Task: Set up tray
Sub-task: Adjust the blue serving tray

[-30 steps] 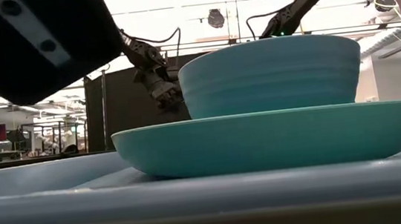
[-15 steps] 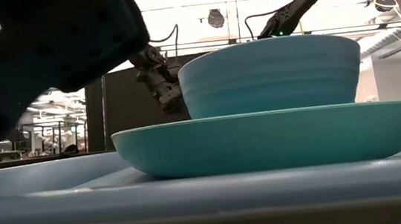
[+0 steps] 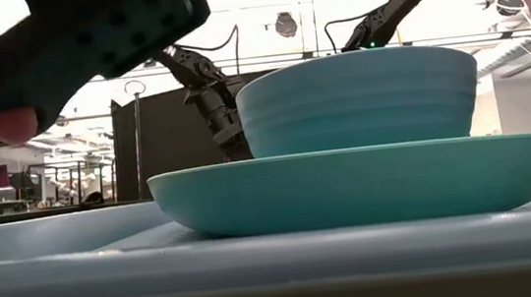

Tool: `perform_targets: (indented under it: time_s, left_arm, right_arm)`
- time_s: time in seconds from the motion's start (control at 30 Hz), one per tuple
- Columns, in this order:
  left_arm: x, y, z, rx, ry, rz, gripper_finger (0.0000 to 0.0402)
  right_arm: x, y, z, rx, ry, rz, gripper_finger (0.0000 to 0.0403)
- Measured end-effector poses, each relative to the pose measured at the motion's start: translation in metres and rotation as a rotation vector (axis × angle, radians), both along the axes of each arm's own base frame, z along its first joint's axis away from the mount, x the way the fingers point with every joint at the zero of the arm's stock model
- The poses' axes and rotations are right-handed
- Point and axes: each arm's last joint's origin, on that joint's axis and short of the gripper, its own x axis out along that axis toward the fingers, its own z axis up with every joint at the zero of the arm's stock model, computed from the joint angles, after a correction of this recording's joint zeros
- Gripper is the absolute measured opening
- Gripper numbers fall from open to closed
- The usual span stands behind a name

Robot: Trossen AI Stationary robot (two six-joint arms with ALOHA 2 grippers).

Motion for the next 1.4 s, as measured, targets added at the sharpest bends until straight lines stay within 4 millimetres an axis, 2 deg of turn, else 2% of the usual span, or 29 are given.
perform_targets:
  time_s: [0.1, 0.2, 0.3, 0.43, 0.5, 0.57, 0.67, 0.8, 1.07, 1.23, 1.4]
  left_arm:
    - [0.001, 0.002, 0.001, 0.121, 0.061, 0.001, 0.0206]
    - [0.006, -0.002, -0.004, 0.228, 0.131, -0.067, 0.0174]
    - [0.01, -0.009, -0.006, 0.284, 0.188, -0.161, 0.0122]
    - [0.012, -0.008, -0.005, 0.398, 0.221, -0.276, 0.0033]
    - [0.01, -0.007, -0.005, 0.44, 0.237, -0.36, 0.001]
    - [0.01, -0.005, -0.005, 0.487, 0.241, -0.439, 0.0014]
    - [0.012, -0.002, -0.003, 0.519, 0.208, -0.45, 0.0019]
    - [0.013, 0.0, -0.002, 0.571, 0.196, -0.509, 0.0005]
    - [0.012, 0.008, 0.0, 0.763, 0.3, -0.717, 0.0017]
    - [0.006, 0.011, -0.001, 0.788, 0.328, -0.864, 0.0005]
    - [-0.006, 0.015, -0.003, 0.689, 0.175, -0.956, 0.0005]
  right_arm:
    - [0.0, 0.0, 0.0, -0.011, -0.001, 0.015, 0.0]
    - [0.0, 0.0, 0.0, -0.014, -0.002, 0.017, 0.0]
    - [0.0, 0.0, 0.0, -0.014, -0.001, 0.018, 0.0]
    - [0.0, 0.0, 0.0, -0.026, -0.002, 0.034, 0.0]
    - [0.0, 0.0, 0.0, -0.027, -0.002, 0.035, 0.0]
    - [0.0, 0.0, 0.0, -0.027, -0.002, 0.035, 0.0]
    - [0.0, 0.0, 0.0, -0.034, -0.003, 0.045, 0.0]
    - [0.0, 0.0, 0.0, -0.043, -0.003, 0.056, 0.0]
    - [0.0, -0.001, 0.0, -0.048, -0.007, 0.057, 0.0]
    - [0.0, -0.001, 0.0, -0.05, -0.008, 0.057, 0.0]
    - [0.001, -0.002, 0.001, -0.062, -0.015, 0.057, 0.0]
